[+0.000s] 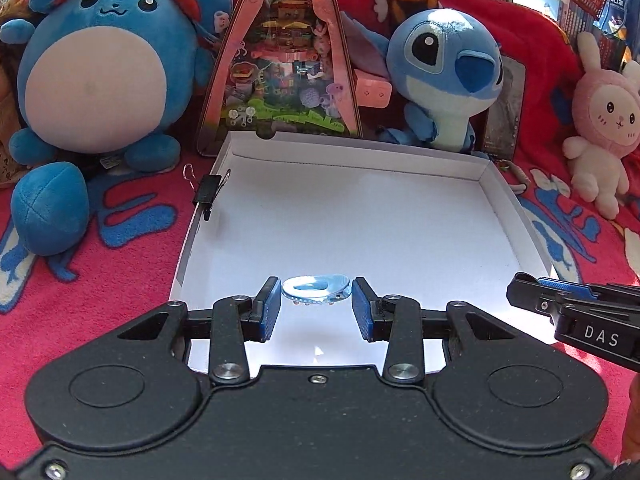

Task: Organize rigid objects
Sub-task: 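Carry both held items into the white box and open both tools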

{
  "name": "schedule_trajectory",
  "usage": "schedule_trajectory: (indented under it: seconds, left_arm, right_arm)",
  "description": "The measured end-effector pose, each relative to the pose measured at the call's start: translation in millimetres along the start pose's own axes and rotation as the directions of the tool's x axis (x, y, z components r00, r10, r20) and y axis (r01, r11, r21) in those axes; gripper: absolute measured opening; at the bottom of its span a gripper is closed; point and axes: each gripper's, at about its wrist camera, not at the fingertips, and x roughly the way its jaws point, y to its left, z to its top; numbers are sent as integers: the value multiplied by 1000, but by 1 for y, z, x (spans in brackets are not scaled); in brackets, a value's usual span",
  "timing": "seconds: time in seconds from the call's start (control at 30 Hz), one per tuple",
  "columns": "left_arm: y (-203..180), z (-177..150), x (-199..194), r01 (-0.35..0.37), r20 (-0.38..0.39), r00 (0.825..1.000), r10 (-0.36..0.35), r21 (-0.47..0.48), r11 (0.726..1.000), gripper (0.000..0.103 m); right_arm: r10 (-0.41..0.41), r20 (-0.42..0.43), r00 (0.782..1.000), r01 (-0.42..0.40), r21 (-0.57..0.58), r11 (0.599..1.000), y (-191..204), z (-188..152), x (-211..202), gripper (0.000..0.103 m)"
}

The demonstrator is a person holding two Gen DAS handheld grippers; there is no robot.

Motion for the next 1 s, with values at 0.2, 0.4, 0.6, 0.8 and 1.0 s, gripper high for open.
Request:
schedule_trajectory:
  seconds: [0.2, 0.4, 0.6, 0.8, 1.0]
  left_arm:
    - [-3, -5, 11, -18, -26, 999, 18, 13, 1000, 37]
    - [-1, -7, 18, -29, -51, 998, 30, 11, 1000, 37]
    - [-1, -7, 21, -41, -43, 998, 42, 26, 999, 37]
    - [-2, -8, 21, -53, -33, 998, 54, 42, 998, 37]
    - [-4, -9, 21, -63, -22, 998, 64, 58, 996, 37]
  right_arm:
    - [-3, -55, 998, 3, 1, 1000, 0, 2, 17, 38]
    - [-14, -96, 995, 14, -3, 1000, 1, 6, 24, 38]
    - [-29, -113, 993, 27, -22, 999, 5, 4, 30, 38]
    - [-52, -116, 992, 47, -44, 998, 8, 1, 36, 37]
    - [-63, -112, 992, 56, -66, 996, 10, 1, 35, 38]
